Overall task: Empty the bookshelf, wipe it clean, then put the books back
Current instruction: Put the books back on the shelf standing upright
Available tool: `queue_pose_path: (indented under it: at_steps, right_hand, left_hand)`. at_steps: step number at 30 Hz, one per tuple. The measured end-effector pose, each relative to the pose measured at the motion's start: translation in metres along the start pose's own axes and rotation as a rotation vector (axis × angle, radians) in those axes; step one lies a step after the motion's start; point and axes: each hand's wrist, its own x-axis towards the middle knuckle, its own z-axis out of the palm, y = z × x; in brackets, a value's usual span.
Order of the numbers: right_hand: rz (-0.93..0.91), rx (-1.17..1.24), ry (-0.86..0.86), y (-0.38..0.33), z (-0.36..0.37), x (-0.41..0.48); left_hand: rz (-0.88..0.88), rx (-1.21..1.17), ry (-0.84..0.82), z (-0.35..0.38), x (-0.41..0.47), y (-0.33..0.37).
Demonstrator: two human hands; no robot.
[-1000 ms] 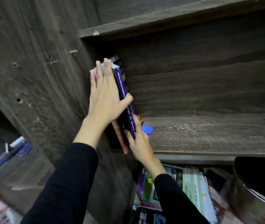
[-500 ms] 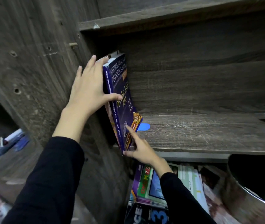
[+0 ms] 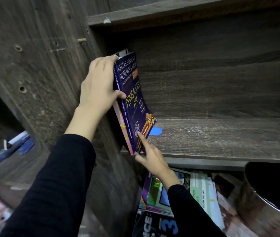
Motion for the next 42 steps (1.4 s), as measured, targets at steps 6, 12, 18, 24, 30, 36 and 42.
queue_pose_path:
  at_steps: [6,12,18,24,30,36,42]
  right_hand:
    - [-0.009,-0.021,-0.006,0.0,-0.001,0.004]
    - [-0.003,-0.075,-0.025,0.002,0.004,0.006]
    - [0.078,0.046,-0.082,0.004,-0.01,0.006]
    - [0.001,-0.036,-0.108,0.008,-0.027,-0.006]
    - [-0.116,-0.155,0.289,0.025,-0.057,-0.05]
    - [-0.088,-0.45,0.149,0.095,-0.063,-0.115]
    - [0.437,-0.473,-0.129,0.173,-0.06,-0.148]
  left_hand:
    - [0.006,-0.026,0.038,0.003,-0.001,0.0]
    - [0.006,-0.015,0.036,0.004,-0.002,0.001]
    - [0.066,0.132,0.016,0.012,-0.015,0.003]
    - [0.094,0.152,0.087,0.028,-0.044,0.005]
    - [0.221,-0.104,0.363,0.069,-0.096,0.024]
    - [0.319,-0.274,0.114,0.15,-0.161,0.037]
    - [0.243,-0.236,-0.41,0.226,-0.212,0.045]
